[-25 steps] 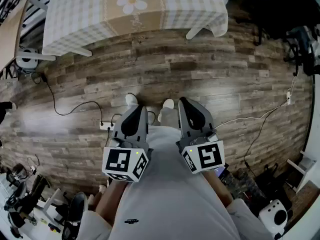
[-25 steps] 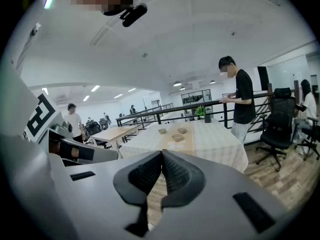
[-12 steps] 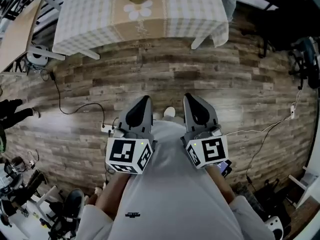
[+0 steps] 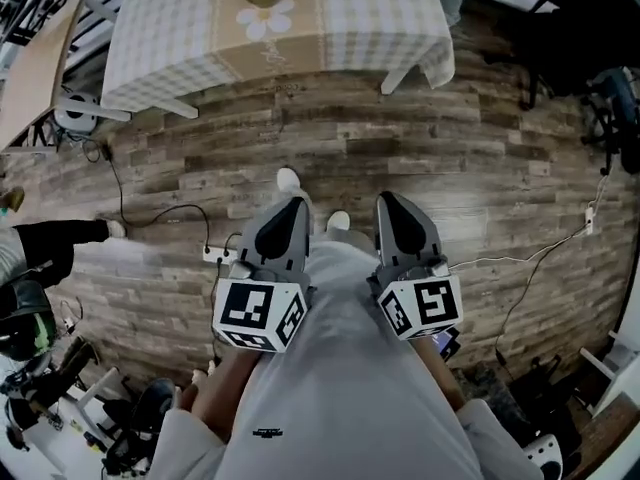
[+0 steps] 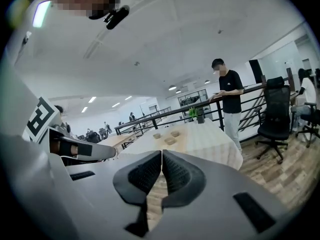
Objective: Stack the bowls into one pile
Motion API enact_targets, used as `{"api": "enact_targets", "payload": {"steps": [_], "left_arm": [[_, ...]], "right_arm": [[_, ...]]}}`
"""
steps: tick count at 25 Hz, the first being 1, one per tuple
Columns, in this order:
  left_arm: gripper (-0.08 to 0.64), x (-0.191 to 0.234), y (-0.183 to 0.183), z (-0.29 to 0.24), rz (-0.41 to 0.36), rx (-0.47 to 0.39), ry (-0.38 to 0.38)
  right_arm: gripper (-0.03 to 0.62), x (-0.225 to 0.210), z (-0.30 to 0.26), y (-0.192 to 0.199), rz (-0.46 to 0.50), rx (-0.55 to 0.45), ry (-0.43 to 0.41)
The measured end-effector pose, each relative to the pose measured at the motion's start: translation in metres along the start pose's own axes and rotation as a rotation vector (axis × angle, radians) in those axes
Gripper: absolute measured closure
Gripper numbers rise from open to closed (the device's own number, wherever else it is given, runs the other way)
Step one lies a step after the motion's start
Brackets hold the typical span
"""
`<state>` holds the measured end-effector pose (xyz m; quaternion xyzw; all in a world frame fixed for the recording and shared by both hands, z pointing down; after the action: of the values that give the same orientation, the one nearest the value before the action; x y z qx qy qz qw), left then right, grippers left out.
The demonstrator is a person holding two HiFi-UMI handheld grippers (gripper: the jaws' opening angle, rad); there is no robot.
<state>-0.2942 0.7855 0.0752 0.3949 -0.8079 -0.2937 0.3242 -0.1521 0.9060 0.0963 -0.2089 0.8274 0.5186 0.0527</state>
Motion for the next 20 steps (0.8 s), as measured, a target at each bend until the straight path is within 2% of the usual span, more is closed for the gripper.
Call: {"api": "enact_targets", "payload": {"steps": [9, 12, 15, 20], "left_arm": [[0.541, 0.033, -0.045, -0.053, 0.033, 0.001, 0.011], [0.541, 0.055, -0.074, -0.079, 0.043, 0.007, 0.023], [0.541, 0.084, -0.112, -0.103, 0.057, 0.011, 0.036], [0.541, 0.152, -0.171, -0.141, 0.089, 0.041, 0.038]], "right_arm": [[0.555, -0.019, -0.065, -0.036, 0.004, 0.028, -0.008], [0.555, -0.031, -0.101, -0.057, -0.019, 0.048, -0.004], [0.557, -0.036, -0.142, -0.087, 0.01, 0.056, -0.002], [0.557, -0.025, -0.228, -0.137, 0.01, 0.073, -0.016]]}}
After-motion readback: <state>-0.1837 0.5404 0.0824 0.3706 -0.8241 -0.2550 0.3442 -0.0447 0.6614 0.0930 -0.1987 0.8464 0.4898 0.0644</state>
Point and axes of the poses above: the fingertips, and each gripper's own axes: z backward along the fingers, x to its left, y out of its underside, the point moved 8 cm from there along z, backward along the fingers, and after that the axes turned 10 degrees about x, right-handed, at the moved point
